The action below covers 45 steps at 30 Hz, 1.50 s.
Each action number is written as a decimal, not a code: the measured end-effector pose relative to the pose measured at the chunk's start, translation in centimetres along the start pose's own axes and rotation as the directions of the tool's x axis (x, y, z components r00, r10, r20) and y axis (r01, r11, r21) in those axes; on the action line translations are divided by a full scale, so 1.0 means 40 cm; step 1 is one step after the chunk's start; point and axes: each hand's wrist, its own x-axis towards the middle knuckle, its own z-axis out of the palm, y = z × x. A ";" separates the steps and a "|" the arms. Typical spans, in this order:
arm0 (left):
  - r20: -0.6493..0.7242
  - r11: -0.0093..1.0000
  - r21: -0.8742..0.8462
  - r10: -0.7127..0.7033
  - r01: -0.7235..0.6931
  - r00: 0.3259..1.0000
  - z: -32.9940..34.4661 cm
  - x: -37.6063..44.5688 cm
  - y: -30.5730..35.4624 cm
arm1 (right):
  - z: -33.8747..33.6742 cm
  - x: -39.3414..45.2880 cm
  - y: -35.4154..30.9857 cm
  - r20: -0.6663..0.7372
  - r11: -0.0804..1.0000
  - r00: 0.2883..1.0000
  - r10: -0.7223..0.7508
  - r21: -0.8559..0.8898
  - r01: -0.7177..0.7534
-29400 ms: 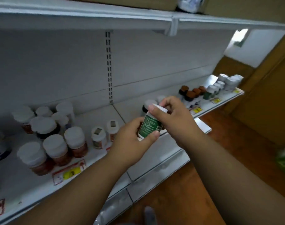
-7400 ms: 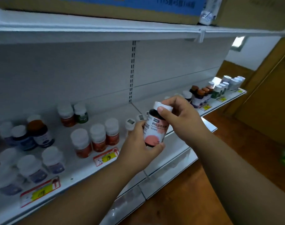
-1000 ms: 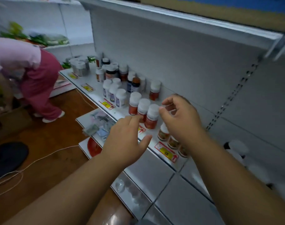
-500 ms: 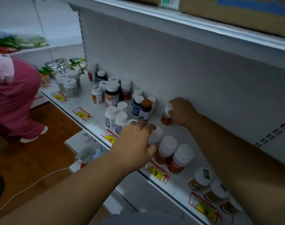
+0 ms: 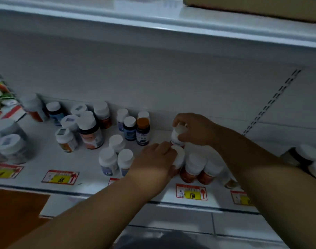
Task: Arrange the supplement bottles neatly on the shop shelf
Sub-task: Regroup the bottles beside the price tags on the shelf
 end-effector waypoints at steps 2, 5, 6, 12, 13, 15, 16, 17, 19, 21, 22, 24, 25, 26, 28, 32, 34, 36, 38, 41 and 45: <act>0.004 0.999 -0.032 0.006 -0.006 1.000 0.005 0.002 0.004 | 0.010 -0.021 -0.013 0.046 0.999 0.999 0.005 0.034 -0.007; 0.039 0.999 -0.048 0.005 -0.003 0.999 0.011 0.006 0.005 | 0.017 -0.034 -0.026 0.064 0.998 0.998 0.029 0.057 -0.033; 0.049 0.998 -0.064 -0.002 0.005 0.999 0.013 0.007 0.001 | 0.017 -0.035 -0.029 0.060 0.996 0.997 0.039 0.079 -0.044; 0.136 0.984 -0.110 -0.124 0.140 0.983 0.041 0.016 -0.021 | 0.026 -0.027 -0.047 0.108 0.993 0.992 0.060 0.099 -0.071; 0.124 0.981 -0.133 -0.125 0.142 0.984 0.040 0.013 -0.021 | 0.028 -0.019 -0.054 0.096 0.995 0.994 0.060 0.078 -0.068; 0.045 0.977 -0.178 -0.113 0.119 0.993 0.031 0.005 -0.022 | 0.030 0.012 -0.077 0.048 0.999 0.998 0.033 0.033 -0.034; 0.015 0.978 -0.182 -0.105 0.106 0.994 0.024 0.000 -0.023 | 0.031 0.033 -0.095 0.027 1.000 1.000 0.009 0.013 -0.009; -0.017 0.977 -0.188 -0.101 0.096 0.995 0.015 -0.006 -0.027 | 0.034 0.058 -0.116 0.013 1.000 1.000 -0.014 -0.002 0.014; -0.070 0.972 -0.207 -0.127 0.110 0.989 -0.003 -0.022 -0.040 | 0.046 0.108 -0.161 0.016 0.999 0.999 -0.039 -0.024 0.040; -0.096 0.964 -0.215 -0.179 0.155 0.979 -0.021 -0.039 -0.059 | 0.071 0.147 -0.194 0.050 0.994 0.997 -0.053 -0.092 0.057; -0.102 0.959 -0.219 -0.203 0.177 0.974 -0.028 -0.049 -0.069 | 0.086 0.160 -0.205 0.061 0.990 0.996 -0.062 -0.124 0.069; -0.121 0.952 -0.223 -0.241 0.210 0.963 -0.042 -0.066 -0.087 | 0.117 0.176 -0.211 0.037 0.989 0.997 -0.067 -0.130 0.071; -0.134 0.949 -0.220 -0.260 0.227 0.956 -0.045 -0.074 -0.096 | 0.128 0.179 -0.209 0.008 0.991 0.998 -0.067 -0.120 0.068; -0.145 0.945 -0.220 -0.279 0.244 0.949 -0.049 -0.080 -0.105 | 0.134 0.179 -0.208 -0.021 0.992 0.998 -0.067 -0.111 0.064; -0.170 0.931 -0.243 -0.318 0.273 0.933 -0.059 -0.090 -0.123 | 0.129 0.173 -0.208 -0.072 0.994 0.996 -0.053 -0.097 0.046; -0.159 0.852 -0.380 -0.444 0.360 0.882 -0.074 -0.087 -0.147 | 0.070 0.107 -0.199 -0.247 0.992 0.969 0.030 0.123 0.000; -0.119 0.784 -0.459 -0.520 0.418 0.845 -0.078 -0.066 -0.148 | 0.034 0.047 -0.205 -0.315 0.924 0.943 0.110 0.382 0.020; 0.010 0.677 -0.564 -0.568 0.473 0.823 -0.085 -0.034 -0.131 | 0.006 -0.015 -0.217 -0.331 0.730 0.925 0.186 0.676 0.095; 0.157 0.562 -0.676 -0.522 0.476 0.839 -0.090 -0.002 -0.094 | -0.018 -0.078 -0.222 -0.362 0.593 0.902 0.236 0.789 0.162; 0.206 0.491 -0.762 -0.433 0.422 0.877 -0.078 0.033 -0.014 | -0.048 -0.164 -0.214 -0.440 0.647 0.853 0.280 0.743 0.170; 0.175 0.484 -0.793 -0.400 0.370 0.899 -0.035 0.080 0.120 | -0.075 -0.297 -0.151 -0.487 0.699 0.795 0.361 0.705 0.115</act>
